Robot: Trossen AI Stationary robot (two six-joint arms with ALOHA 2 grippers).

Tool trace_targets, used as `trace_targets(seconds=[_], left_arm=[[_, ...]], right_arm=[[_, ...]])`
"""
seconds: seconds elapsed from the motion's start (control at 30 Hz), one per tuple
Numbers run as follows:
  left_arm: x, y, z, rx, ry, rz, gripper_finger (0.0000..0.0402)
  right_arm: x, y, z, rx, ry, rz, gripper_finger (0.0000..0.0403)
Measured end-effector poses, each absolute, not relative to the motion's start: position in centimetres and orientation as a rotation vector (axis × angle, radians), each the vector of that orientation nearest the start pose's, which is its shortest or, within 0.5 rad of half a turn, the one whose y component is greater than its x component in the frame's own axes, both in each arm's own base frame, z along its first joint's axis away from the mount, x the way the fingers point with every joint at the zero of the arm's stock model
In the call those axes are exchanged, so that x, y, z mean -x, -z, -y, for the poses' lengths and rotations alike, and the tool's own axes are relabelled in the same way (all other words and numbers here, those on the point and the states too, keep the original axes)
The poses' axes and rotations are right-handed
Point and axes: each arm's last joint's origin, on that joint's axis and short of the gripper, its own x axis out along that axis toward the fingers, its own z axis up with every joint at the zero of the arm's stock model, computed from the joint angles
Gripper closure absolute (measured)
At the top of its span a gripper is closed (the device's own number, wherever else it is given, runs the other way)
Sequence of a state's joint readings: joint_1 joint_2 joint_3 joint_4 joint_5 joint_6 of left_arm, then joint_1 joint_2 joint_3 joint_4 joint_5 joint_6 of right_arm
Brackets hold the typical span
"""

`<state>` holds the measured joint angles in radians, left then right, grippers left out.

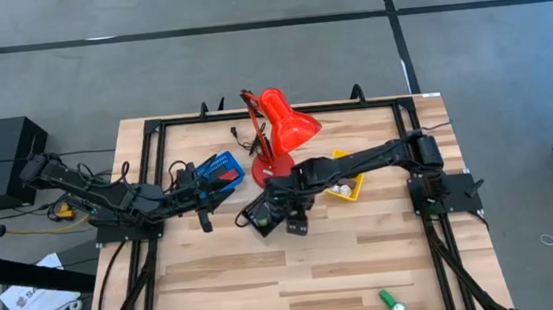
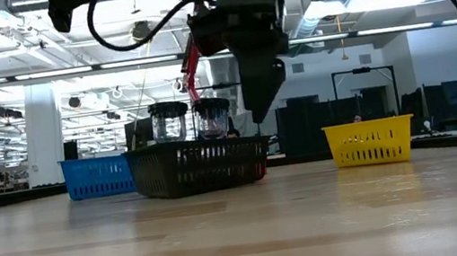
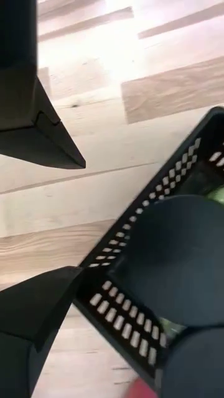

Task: Pick & Place Office items
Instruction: Put the green watch into the yellow bin

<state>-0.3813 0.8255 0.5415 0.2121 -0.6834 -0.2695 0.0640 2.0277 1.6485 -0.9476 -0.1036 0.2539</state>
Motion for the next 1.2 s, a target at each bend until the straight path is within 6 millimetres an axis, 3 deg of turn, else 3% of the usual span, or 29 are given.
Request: trace_targets(seconds=[0.2,0.43,0.9,1.2], left_arm=[[-17.7,-28.0,5.1,0.229,-0.309,-0.023,0.0289],[-17.7,-28.0,5.1,0.229,-0.309,-0.024,0.0289],[-17.7,-28.0,5.1,0.229,-0.309,-0.024,0.0289],[-17.7,-28.0,5.1,0.229,-0.309,-0.024,0.0289]], right_arm=[[-39.8,-21.4,-3.8,-0.220,0.030,-1.417,0.0142],[-37.8,-22.0,-6.5,-0.133,0.123,-1.536,0.0143],[-33.0,-22.1,-16.9,0.058,0.008,-1.650,0.0143],[-28.9,-22.1,-23.3,-0.047,0.062,-1.675,0.0143]])
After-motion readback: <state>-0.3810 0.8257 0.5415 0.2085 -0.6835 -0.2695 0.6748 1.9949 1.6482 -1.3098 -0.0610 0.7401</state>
